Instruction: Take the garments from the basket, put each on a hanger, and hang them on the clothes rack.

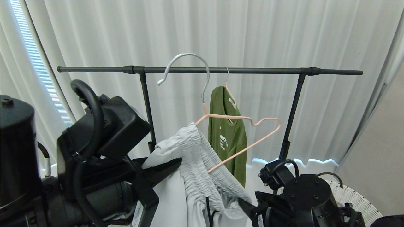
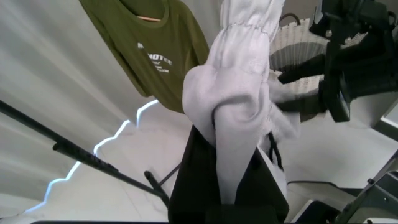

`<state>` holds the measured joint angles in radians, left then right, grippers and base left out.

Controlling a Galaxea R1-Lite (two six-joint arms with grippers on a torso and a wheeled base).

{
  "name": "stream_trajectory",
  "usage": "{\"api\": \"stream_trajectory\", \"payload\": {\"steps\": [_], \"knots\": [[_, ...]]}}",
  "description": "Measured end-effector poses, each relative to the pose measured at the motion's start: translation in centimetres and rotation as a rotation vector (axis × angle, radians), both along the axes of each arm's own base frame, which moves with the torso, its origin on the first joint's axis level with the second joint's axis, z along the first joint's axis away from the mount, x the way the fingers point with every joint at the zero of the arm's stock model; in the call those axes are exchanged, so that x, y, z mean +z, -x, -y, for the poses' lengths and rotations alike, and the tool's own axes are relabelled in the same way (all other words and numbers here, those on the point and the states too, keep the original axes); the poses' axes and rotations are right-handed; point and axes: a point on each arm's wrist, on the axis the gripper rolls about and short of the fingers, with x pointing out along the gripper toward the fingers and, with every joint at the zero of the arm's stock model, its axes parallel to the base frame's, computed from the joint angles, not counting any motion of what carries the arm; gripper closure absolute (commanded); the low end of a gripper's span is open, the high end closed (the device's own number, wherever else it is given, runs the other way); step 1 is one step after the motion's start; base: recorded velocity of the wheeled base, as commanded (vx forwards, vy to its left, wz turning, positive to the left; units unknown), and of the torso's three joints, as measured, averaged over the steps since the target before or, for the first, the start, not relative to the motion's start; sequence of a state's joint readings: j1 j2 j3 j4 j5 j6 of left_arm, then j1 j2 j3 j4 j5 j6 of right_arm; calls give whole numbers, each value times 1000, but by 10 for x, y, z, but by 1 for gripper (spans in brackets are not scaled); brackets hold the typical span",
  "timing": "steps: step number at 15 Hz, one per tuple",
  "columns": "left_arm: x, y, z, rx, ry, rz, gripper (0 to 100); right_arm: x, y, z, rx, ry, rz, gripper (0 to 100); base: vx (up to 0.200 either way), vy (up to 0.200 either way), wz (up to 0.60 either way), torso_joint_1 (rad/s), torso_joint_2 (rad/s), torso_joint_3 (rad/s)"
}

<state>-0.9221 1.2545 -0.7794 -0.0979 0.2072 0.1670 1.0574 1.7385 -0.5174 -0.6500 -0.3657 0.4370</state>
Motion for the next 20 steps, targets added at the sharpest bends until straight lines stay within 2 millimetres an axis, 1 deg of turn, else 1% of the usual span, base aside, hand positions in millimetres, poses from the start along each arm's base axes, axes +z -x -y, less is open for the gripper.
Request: {"api": "stream_trajectory", "payload": {"steps": [3, 6, 9, 12, 14, 20], "knots": [[-7, 3, -4, 0, -16, -11, 100, -4, -9, 12, -58, 26, 1, 100, 0, 0, 0, 0, 0, 0], [-20, 12, -16, -6, -48, -20, 100, -1, -22, 25, -107, 39, 18, 100, 0, 0, 0, 0, 0, 0], [-41, 26, -34, -29, -120, -16, 100, 4, -31, 36, -141, 48, 38, 100, 0, 0, 0, 0, 0, 0], [-60, 37, -48, -50, -159, -37, 100, 6, -32, 38, -144, 44, 44, 100, 0, 0, 0, 0, 0, 0], [-69, 40, -53, -56, -181, -54, 100, 8, -31, 39, -137, 48, 51, 100, 0, 0, 0, 0, 0, 0], [-91, 46, -60, -76, -276, -91, 100, 14, -29, 42, -89, 35, 60, 100, 0, 0, 0, 0, 0, 0]]}}
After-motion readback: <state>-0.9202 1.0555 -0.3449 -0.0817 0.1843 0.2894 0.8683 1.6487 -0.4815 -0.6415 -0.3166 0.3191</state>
